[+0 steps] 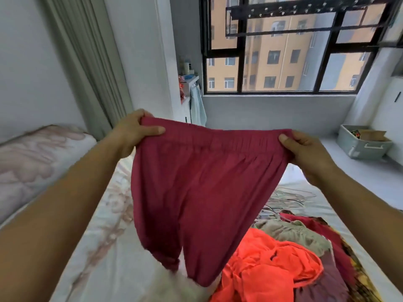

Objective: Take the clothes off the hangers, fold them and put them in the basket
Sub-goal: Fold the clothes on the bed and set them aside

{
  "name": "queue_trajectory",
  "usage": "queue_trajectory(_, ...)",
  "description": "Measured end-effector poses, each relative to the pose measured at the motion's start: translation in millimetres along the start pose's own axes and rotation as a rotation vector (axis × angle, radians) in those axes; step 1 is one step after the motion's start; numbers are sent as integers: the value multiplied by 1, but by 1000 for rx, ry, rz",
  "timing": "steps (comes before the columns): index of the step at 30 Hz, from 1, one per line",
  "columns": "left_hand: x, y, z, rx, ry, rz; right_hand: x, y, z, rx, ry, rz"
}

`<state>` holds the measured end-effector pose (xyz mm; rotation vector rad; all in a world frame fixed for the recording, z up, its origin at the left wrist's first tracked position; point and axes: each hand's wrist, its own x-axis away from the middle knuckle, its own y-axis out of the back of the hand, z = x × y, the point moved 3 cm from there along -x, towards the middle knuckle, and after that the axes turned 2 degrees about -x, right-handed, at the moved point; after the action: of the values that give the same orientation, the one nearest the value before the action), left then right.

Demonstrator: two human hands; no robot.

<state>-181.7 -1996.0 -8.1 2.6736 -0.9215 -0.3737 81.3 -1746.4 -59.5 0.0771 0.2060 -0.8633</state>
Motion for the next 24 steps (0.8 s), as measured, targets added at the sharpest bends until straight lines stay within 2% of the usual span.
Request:
queue_trajectory(4,57,13,-63,-150,-55,28,28,12,45,-50,48,26)
queue_trajectory(8,113,23,-85,-413,-20,97,60,16,69,-100,38,57)
queue_trajectory(13,161,34,-104,-227,-61,-4,92,6,109,-106,107,91)
queue_trajectory(20,194,73,-186,-124,-233,-209,114,3,208,58,460,-73)
queue_trajectory(24,215,103,-219,-13,-302,-132,130,-13,267,38,540,-89)
